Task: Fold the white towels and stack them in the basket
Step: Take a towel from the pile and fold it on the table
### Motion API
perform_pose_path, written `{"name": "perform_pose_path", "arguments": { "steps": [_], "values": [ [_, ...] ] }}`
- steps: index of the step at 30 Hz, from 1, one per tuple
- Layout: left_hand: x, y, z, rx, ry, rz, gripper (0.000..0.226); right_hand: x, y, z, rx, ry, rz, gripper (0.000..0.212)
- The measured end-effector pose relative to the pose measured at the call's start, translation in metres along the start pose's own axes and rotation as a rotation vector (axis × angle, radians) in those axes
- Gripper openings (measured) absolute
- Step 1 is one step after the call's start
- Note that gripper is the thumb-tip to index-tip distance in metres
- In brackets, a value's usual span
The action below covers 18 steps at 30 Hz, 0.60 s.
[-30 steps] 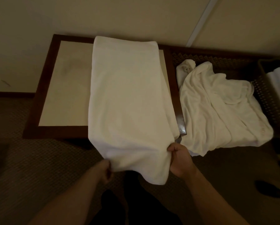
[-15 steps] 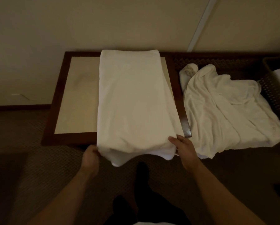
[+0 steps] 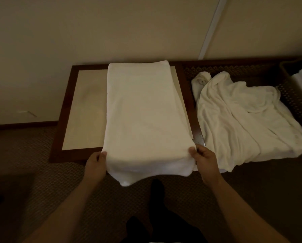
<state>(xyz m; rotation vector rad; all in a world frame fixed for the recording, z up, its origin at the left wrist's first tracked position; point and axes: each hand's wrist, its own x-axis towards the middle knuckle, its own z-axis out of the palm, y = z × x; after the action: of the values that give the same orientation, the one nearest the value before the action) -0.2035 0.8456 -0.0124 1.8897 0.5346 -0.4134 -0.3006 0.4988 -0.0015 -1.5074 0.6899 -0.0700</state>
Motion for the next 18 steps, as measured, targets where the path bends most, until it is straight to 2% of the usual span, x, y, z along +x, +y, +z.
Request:
{"name": "perform_pose_path", "arguments": {
  "steps": [2, 4, 7, 9, 11, 14, 16, 18],
  "values": [
    [-0.007, -0.002, 0.003, 0.21, 0.1, 0.114, 0.03, 0.002, 0.01, -0.002, -0.155, 0.041, -0.015, 0.014],
    [-0.006, -0.006, 0.007, 0.219, 0.104, 0.101, 0.037, 0.006, 0.02, 0.0, -0.305, 0.028, 0.053, 0.012],
    [-0.001, -0.007, 0.006, 0.157, 0.106, 0.06, 0.037, 0.012, 0.024, 0.005, -0.307, -0.038, 0.195, 0.008],
    [0.001, -0.006, 0.001, 0.119, 0.081, 0.054, 0.035, 0.013, 0.021, 0.007, -0.29, -0.052, 0.147, 0.02],
    [-0.002, -0.005, -0.001, 0.17, 0.069, 0.06, 0.035, 0.011, 0.017, 0.006, -0.272, 0.012, 0.048, 0.026],
    [-0.006, -0.001, 0.003, 0.271, 0.152, 0.091, 0.03, 0.011, 0.018, 0.008, -0.373, 0.111, -0.002, 0.018],
    [-0.009, 0.003, 0.009, 0.29, 0.183, 0.106, 0.031, 0.012, 0.02, 0.011, -0.512, 0.108, 0.048, 0.012],
    [-0.005, 0.004, 0.013, 0.266, 0.191, 0.144, 0.036, 0.013, 0.02, 0.014, -0.535, 0.099, 0.082, 0.011]
  ]
}}
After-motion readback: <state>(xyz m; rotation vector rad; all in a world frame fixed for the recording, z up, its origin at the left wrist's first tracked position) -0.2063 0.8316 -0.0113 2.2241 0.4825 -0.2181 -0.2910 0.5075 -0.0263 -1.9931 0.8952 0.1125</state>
